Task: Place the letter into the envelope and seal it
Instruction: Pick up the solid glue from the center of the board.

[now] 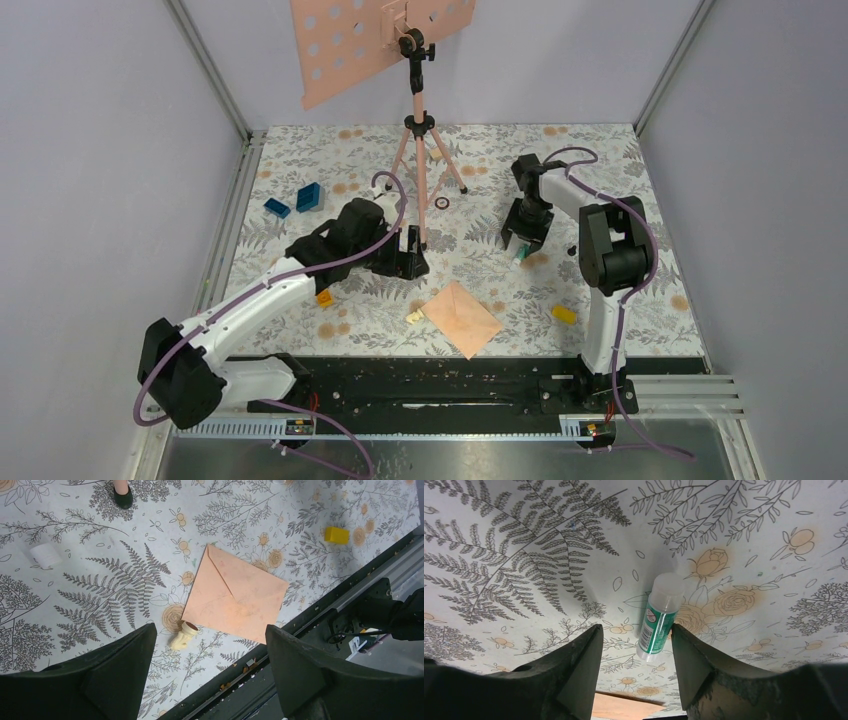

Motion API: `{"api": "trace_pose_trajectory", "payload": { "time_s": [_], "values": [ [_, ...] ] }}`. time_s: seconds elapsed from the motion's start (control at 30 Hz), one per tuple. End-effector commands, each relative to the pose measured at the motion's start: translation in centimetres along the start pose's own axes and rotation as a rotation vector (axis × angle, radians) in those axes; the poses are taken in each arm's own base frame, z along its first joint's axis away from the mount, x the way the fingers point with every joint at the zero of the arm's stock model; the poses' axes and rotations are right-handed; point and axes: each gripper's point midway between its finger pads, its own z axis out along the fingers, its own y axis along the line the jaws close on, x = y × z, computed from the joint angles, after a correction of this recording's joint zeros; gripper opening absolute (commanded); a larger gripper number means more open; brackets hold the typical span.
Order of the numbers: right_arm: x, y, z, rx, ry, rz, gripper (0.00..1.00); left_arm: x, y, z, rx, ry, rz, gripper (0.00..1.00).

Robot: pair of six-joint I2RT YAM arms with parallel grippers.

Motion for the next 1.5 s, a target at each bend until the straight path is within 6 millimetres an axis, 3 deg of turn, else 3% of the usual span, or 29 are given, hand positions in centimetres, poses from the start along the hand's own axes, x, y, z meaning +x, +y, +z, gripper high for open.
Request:
{"api": "trace_pose_trajectory", "payload": {
  "time_s": [0.0, 0.37, 0.5, 0.57, 0.73, 0.87, 0.93, 1.07, 1.2, 1.3, 1.47],
  "values": [
    [0.2, 1.2, 0.2, -0.020, -0.004, 0.022, 0.59, -0.7, -0.2, -0.8, 0.023, -0.038, 0.021, 0.81],
    [0.4, 1.1, 2.7, 0.006, 0.008, 0.063, 0.52, -0.3, 0.3, -0.5, 0.016, -0.021, 0.010, 0.81],
    [0.4, 1.0, 2.8, 0.017, -0.005, 0.052, 0.49, -0.2, 0.1, -0.4, 0.024, -0.016, 0.000, 0.81],
    [0.4, 1.0, 2.7, 0.014, -0.010, 0.049, 0.40, -0.3, -0.1, -0.4, 0.030, -0.016, -0.004, 0.81],
    [0.2, 1.4, 2.0, -0.033, -0.032, 0.015, 0.00, -0.3, -0.2, -0.5, 0.034, -0.011, -0.010, 0.81],
    [1.0, 2.3, -1.4, -0.162, -0.074, -0.032, 0.00, -0.8, -1.0, -1.1, 0.059, -0.015, -0.023, 0.87],
    [2.0, 4.1, -4.4, -0.321, -0.105, -0.090, 0.00, -1.0, -2.0, -1.4, 0.100, -0.007, -0.028, 0.88],
    [6.2, 6.1, -9.9, -0.554, -0.171, -0.320, 0.00, -1.8, -4.5, -2.1, 0.223, -0.016, -0.071, 0.88],
    [11.2, 6.5, -13.2, -0.756, -0.192, -0.499, 0.00, -3.9, -6.9, -3.4, 0.348, -0.084, -0.139, 0.85],
    [14.2, 6.8, -17.1, -0.959, -0.255, -0.600, 0.00, -5.3, -8.4, -4.7, 0.430, -0.122, -0.184, 0.84],
    [16.0, 6.2, -21.0, -1.108, -0.343, -0.633, 0.00, -6.8, -10.3, -6.7, 0.530, -0.174, -0.201, 0.80]
  ]
}}
